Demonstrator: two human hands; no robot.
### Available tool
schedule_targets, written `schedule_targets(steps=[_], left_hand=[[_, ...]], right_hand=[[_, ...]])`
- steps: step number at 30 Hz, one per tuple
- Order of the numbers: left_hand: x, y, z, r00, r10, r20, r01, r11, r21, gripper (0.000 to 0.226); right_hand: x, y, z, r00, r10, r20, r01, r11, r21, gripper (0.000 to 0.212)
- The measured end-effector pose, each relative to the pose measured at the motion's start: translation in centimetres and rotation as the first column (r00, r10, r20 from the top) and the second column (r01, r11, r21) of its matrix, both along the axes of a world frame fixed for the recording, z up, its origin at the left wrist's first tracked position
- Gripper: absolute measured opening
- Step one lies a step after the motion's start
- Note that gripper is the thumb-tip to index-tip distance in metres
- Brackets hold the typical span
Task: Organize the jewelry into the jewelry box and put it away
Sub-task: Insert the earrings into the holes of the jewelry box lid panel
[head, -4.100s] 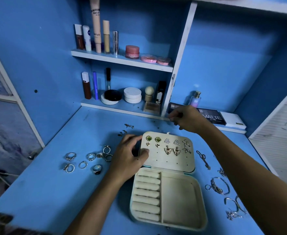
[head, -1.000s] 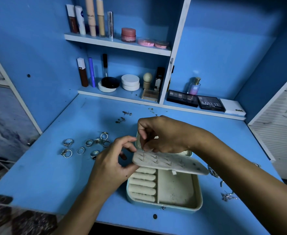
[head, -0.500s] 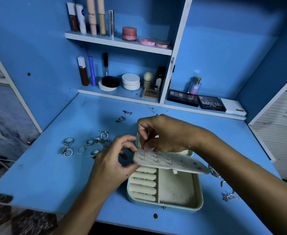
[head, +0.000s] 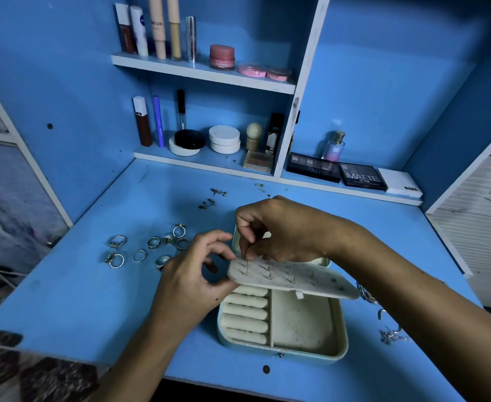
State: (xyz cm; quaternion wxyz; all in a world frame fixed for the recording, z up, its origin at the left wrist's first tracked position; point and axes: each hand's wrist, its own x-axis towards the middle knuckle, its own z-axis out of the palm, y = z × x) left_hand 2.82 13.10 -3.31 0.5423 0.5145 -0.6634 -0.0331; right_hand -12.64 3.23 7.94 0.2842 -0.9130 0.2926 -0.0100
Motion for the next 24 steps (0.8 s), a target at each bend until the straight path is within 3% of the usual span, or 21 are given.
schedule_targets(steps=[14, 24], left_hand=[[-0.05, 0.03, 0.10, 1.000, -0.001, -0.019, 0.001, 1.000, 0.014, 0.053], [0.05, 0.14, 0.15, 1.000, -0.016, -0.005, 0.016, 1.000, 0.010, 0.054]], right_hand=[[-0.59, -0.10, 0.40, 0.999, -0.022, 0.034, 0.020, 0.997, 0.079, 0.024], [-0.31, 0.19, 0.41, 1.000, 0.008, -0.022, -0.007, 0.998, 0.055, 0.022]])
